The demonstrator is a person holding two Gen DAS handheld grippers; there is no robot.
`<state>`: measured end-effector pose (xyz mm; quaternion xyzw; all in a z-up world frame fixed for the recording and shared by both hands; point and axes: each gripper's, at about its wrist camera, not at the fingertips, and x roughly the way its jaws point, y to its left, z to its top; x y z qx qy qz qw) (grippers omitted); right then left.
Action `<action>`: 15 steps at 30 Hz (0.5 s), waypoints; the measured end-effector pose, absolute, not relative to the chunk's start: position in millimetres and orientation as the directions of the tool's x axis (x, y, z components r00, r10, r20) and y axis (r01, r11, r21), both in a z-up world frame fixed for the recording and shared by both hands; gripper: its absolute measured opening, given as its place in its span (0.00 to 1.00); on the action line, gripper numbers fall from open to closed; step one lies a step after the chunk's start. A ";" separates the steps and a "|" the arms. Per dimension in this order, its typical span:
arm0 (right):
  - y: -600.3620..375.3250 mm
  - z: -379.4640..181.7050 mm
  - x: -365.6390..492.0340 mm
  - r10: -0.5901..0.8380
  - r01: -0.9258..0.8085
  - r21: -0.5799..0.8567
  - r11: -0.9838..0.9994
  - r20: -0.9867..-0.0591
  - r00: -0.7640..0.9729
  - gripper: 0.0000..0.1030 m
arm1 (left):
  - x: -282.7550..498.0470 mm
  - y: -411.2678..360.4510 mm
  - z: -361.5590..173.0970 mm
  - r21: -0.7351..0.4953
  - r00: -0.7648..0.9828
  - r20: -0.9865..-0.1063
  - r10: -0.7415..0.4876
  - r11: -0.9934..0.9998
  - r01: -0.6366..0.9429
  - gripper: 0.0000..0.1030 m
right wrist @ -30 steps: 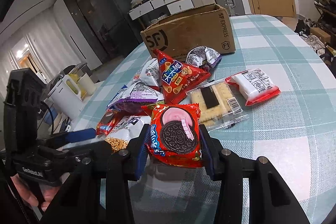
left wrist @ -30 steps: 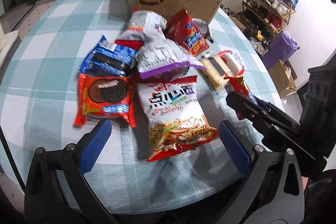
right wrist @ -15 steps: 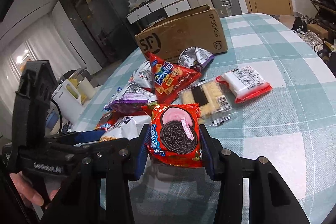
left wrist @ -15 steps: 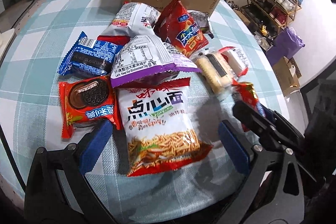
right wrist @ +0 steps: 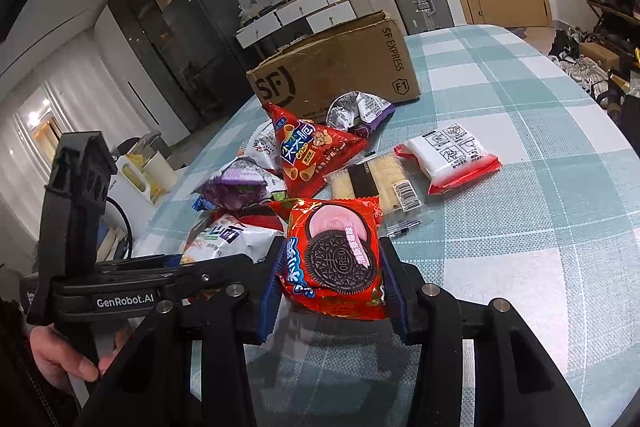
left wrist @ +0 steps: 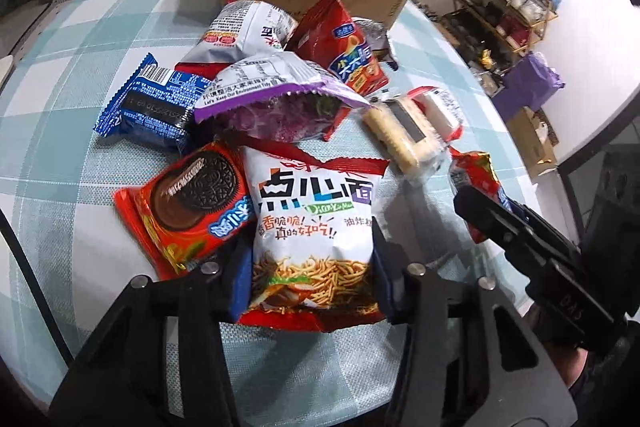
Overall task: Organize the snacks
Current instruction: 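Grasp the white-red noodle-snack bag with the left tool while the right holds the Oreo pack, then carry both packs over the cardboard box and open both tools to drop them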
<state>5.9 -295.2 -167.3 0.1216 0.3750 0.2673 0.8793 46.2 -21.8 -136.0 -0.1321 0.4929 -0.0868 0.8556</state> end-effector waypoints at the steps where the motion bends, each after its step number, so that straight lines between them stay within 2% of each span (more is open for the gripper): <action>1: -294.8 -166.3 5.3 0.560 -0.379 0.412 0.829 -0.594 0.578 0.43 | 46.0 -21.4 -135.8 -0.321 0.496 -0.818 -0.292 0.947 0.027 0.42; 15: -274.9 -142.7 -1.3 0.551 -0.422 0.358 0.833 -0.601 0.579 0.43 | 22.5 -3.9 -94.4 -0.328 0.578 -0.754 -0.312 0.941 0.080 0.42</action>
